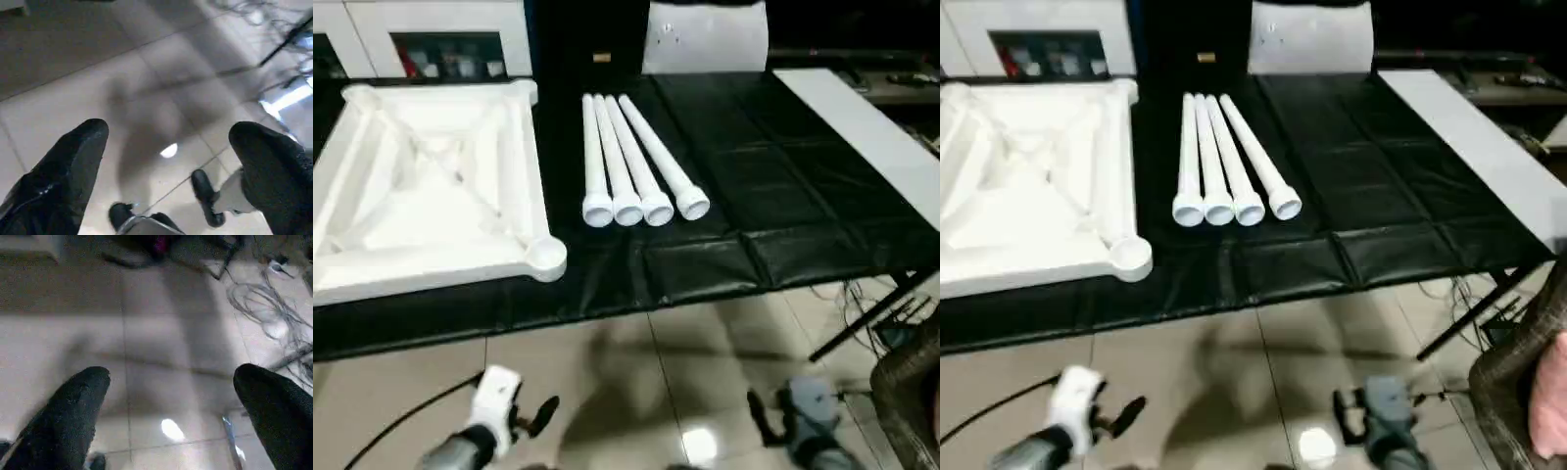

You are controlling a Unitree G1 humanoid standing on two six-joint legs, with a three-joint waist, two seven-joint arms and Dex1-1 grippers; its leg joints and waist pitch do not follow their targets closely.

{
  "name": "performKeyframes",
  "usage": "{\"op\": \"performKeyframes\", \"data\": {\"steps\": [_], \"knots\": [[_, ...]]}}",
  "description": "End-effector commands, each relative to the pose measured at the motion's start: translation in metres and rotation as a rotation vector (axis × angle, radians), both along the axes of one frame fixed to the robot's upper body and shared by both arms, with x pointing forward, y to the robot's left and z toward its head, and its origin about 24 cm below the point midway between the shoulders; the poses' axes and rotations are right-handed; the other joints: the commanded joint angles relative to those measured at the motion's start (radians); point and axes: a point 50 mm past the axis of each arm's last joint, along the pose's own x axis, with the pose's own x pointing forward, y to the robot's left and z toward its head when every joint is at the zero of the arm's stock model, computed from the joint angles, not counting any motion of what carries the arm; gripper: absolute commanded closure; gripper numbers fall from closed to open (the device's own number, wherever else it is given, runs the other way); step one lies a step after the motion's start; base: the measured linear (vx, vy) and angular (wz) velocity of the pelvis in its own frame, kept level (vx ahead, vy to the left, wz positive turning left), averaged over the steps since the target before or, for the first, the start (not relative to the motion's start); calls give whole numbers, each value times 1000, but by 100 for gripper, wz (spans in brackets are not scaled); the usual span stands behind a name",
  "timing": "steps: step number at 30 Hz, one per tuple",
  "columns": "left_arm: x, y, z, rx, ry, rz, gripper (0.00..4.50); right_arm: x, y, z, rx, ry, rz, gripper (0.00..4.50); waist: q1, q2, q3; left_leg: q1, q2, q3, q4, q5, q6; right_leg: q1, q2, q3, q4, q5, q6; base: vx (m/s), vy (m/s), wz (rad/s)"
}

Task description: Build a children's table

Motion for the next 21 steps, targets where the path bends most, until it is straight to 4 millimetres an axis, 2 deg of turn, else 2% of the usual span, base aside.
{"op": "performKeyframes", "data": {"steps": [1, 2, 3, 4, 5, 6, 7, 9, 10, 12, 13, 14, 16, 17, 19, 20, 21], "knots": [[-7, 1, 7, -52, -22, -47, 3, -2, 16, 18, 109, -23, 112, 0, 0, 7, -8, 8, 101, -51, -95, -268, 94, 9, -110, 81, -93, -135, -181, 0, 0, 0], [-7, 1, 7, -52, -22, -47, 3, -2, 16, 18, 109, -23, 112, 0, 6, 4, -5, 10, 103, -53, -97, -275, 87, 10, -112, 83, -94, -162, -169, 0, 0, 0], [-10, 6, 10, -58, -35, -45, 3, -3, 21, 25, 127, -47, 149, 0, 5, 6, -2, 10, 102, -52, -98, -281, 80, 6, -111, 84, -96, -175, -168, 0, 0, 0], [-17, 11, 13, -75, -42, -61, 3, -4, 26, 34, 155, -70, 187, 0, 7, -2, 1, 11, 102, -53, -99, -278, 68, 7, -110, 85, -97, -177, -163, 0, 0, 0], [-24, 15, 15, -83, -48, -76, 3, -4, 29, 41, 177, -89, 214, 0, 8, -4, 2, 9, 104, -54, -101, -276, 67, 8, -112, 86, -95, -173, -162, 0, 0, 0], [-24, 15, 15, -83, -48, -76, 3, -4, 29, 41, 177, -89, 214, 0, 10, 0, 4, 11, 104, -53, -101, -258, 67, 6, -109, 86, -92, -138, -159, 0, 0, 0], [-32, 20, 14, -96, -44, -89, 3, -5, 32, 50, 201, -102, 240, 0, 8, -4, 5, 11, 101, -52, -101, -255, 71, 6, -107, 86, -92, -126, -158, 0, 0, 0], [-41, 24, 13, -110, -42, -93, 3, -7, 35, 61, 224, -111, 275, 0, 9, -2, 5, 13, 102, -52, -101, -243, 69, 8, -109, 86, -89, -95, -157, 0, 0, 0], [-44, 27, 16, -127, -48, -90, 3, -9, 37, 67, 239, -113, 299, 0, 9, -9, 7, 14, 103, -51, -100, -237, 68, 10, -111, 88, -86, -72, -161, 0, 0, 0], [-48, 38, 18, -139, -59, -89, 3, -12, 41, 80, 273, -129, 336, 0, 12, -13, 6, 16, 103, -51, -101, -244, 61, 9, -113, 88, -86, -86, -161, 0, 0, 0], [-49, 43, 18, -140, -63, -89, 3, -13, 42, 84, 288, -135, 345, 0, 13, -13, 8, 17, 101, -51, -101, -238, 62, 10, -113, 89, -88, -83, -158, 0, 0, 0], [-50, 47, 19, -143, -69, -91, 3, -14, 43, 90, 308, -148, 357, 0, 14, -18, 6, 18, 101, -50, -99, -228, 63, 11, -113, 89, -86, -70, -149, 0, 0, 0], [-47, 53, 27, -154, -110, -99, 3, -14, 45, 102, 331, -181, 373, 0, 16, -14, 10, 21, 102, -53, -103, -239, 52, 9, -114, 89, -85, -81, -146, 0, 0, 0], [-47, 53, 27, -154, -110, -99, 3, -14, 45, 102, 331, -181, 373, 0, 17, -14, 11, 22, 104, -54, -104, -246, 45, 9, -116, 89, -85, -88, -148, 0, 0, 0], [-40, 61, 44, -206, -178, -113, 3, -12, 46, 118, 356, -226, 390, 0, 16, -17, 12, 25, 105, -54, -107, -267, 24, 9, -114, 89, -84, -99, -156, 0, 0, 0], [-37, 64, 52, -229, -204, -118, 3, -10, 46, 124, 373, -246, 395, 0, 18, -13, 9, 25, 107, -54, -108, -266, 15, 12, -115, 90, -80, -91, -167, 0, 0, 0], [-39, 65, 57, -240, -229, -132, 3, -8, 46, 130, 380, -264, 400, 0, 18, -16, 10, 26, 105, -51, -108, -270, 8, 10, -112, 89, -79, -82, -173, 0, 0, 0]]}}
